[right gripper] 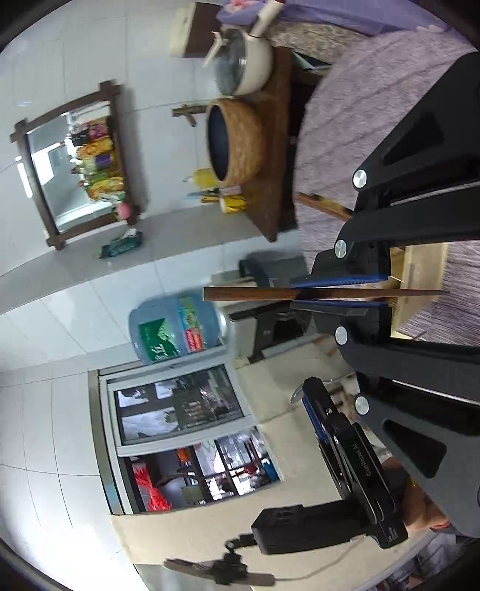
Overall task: Organize utensils
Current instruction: 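Lower the clear spoon and wooden chopstick into the holder with both tools, then open both tools and pull them up out of the holder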
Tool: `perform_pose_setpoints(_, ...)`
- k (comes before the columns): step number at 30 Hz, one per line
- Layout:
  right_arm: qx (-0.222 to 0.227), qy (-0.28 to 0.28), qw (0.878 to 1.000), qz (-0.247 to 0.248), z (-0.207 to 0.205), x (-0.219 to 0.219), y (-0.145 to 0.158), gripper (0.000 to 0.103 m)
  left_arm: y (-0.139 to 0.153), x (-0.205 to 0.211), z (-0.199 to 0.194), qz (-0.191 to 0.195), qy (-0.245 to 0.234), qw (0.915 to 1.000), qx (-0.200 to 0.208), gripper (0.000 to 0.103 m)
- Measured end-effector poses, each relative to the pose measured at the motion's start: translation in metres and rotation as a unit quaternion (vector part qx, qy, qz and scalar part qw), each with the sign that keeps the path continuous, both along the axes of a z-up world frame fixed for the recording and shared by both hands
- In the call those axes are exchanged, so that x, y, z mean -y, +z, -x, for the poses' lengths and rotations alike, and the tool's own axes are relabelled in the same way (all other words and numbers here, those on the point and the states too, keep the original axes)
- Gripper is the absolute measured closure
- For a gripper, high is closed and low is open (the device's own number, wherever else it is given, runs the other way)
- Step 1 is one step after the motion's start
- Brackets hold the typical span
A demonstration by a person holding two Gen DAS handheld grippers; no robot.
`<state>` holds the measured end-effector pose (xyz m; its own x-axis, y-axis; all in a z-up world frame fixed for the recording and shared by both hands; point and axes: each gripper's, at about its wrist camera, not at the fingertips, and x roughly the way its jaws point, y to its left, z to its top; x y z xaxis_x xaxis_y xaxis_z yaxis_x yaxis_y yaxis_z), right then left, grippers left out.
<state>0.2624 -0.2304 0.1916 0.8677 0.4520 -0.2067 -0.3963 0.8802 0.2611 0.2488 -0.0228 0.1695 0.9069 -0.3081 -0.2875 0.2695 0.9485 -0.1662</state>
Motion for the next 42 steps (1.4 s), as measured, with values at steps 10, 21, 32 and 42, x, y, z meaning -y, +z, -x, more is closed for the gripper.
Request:
perform_pose_setpoints(10,0.022,-0.046,0.998,0.030,-0.037,-0.017,-0.005,0.095,-0.017,0.023,-0.036,-0.036,0.040,0.9983,0.025,0.067)
perform_pose_setpoints(21,-0.027,-0.050,0.998,0.041,-0.049,-0.021,-0.071,0.095,-0.081,0.031,-0.033,-0.062,0.054,0.9965,0.011,0.067)
perform_pose_setpoints(32,-0.049,-0.047,0.997,0.047,-0.048,-0.024,-0.102,0.095,-0.114,0.033,-0.029,-0.089,0.047,0.9948,-0.018,0.067)
perform_pose_setpoints(42,-0.055,-0.051,0.996,0.044,-0.044,-0.018,-0.111,0.095,-0.110,0.027,-0.013,-0.083,0.048,0.9953,-0.007,0.049)
